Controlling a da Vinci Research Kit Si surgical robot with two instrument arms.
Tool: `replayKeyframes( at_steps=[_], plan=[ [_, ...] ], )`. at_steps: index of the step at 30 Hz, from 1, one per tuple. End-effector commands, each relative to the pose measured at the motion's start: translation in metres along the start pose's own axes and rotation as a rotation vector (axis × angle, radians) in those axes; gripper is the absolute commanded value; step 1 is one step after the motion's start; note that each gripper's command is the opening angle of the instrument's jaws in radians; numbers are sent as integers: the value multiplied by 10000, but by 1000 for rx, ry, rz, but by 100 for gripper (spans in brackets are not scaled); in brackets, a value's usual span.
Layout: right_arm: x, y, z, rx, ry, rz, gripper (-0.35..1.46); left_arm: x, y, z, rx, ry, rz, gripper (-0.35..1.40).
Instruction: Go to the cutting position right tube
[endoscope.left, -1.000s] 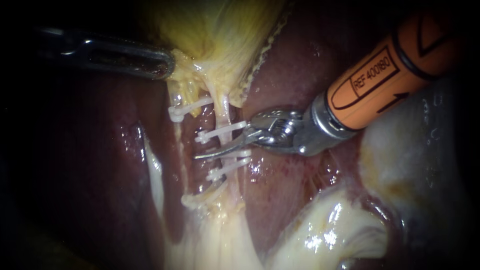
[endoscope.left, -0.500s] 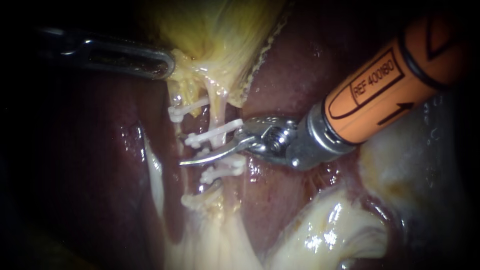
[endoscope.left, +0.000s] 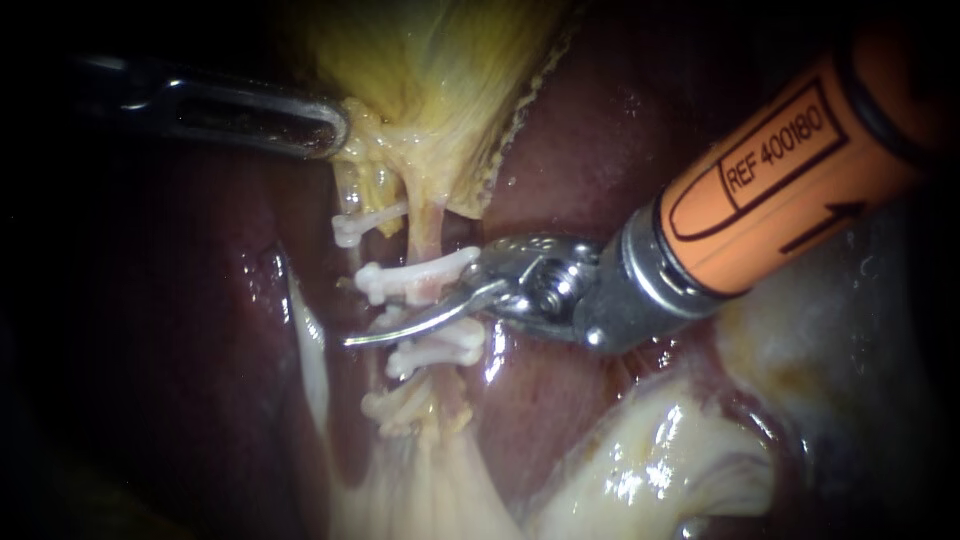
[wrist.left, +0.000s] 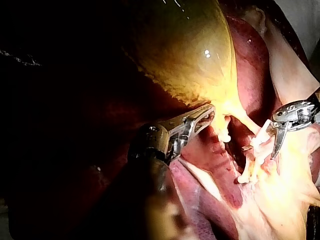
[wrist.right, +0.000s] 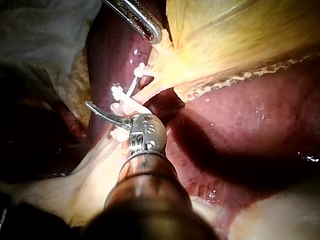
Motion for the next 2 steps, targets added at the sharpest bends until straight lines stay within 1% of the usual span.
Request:
replayKeyframes(
  at_steps=[1, 2],
  plan=[
    [-1, 1, 1, 2, 2, -1, 143, 0, 0, 0, 0, 0, 0, -35],
    [-2, 2, 1, 0, 0, -1, 143, 0, 0, 0, 0, 0, 0, -35]
  ],
)
